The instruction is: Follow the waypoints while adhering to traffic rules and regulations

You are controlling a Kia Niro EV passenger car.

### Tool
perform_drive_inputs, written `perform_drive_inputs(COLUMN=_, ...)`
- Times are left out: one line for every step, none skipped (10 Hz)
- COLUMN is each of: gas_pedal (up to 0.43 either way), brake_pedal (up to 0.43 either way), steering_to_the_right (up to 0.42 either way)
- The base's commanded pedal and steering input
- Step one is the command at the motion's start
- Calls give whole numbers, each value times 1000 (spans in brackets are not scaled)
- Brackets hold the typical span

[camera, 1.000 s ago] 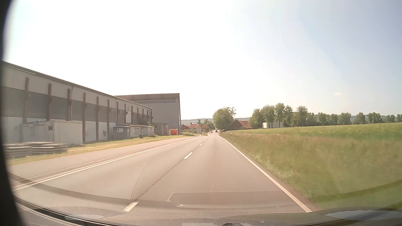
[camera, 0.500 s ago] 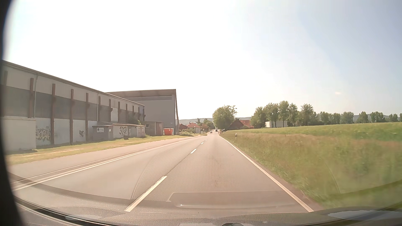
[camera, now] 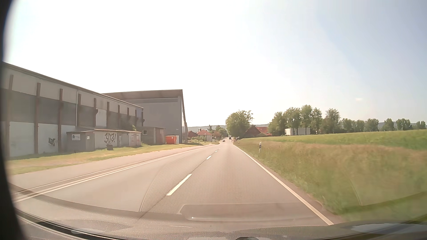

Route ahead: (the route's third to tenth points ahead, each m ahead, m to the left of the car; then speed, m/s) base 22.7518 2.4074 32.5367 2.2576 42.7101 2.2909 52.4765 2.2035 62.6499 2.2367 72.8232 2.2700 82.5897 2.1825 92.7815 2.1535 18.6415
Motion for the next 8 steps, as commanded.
perform_drive_inputs(gas_pedal=197, brake_pedal=0, steering_to_the_right=-1)
perform_drive_inputs(gas_pedal=197, brake_pedal=0, steering_to_the_right=-1)
perform_drive_inputs(gas_pedal=197, brake_pedal=0, steering_to_the_right=-1)
perform_drive_inputs(gas_pedal=197, brake_pedal=0, steering_to_the_right=-1)
perform_drive_inputs(gas_pedal=197, brake_pedal=0, steering_to_the_right=-1)
perform_drive_inputs(gas_pedal=189, brake_pedal=0, steering_to_the_right=-1)
perform_drive_inputs(gas_pedal=177, brake_pedal=0, steering_to_the_right=-1)
perform_drive_inputs(gas_pedal=169, brake_pedal=0, steering_to_the_right=-1)
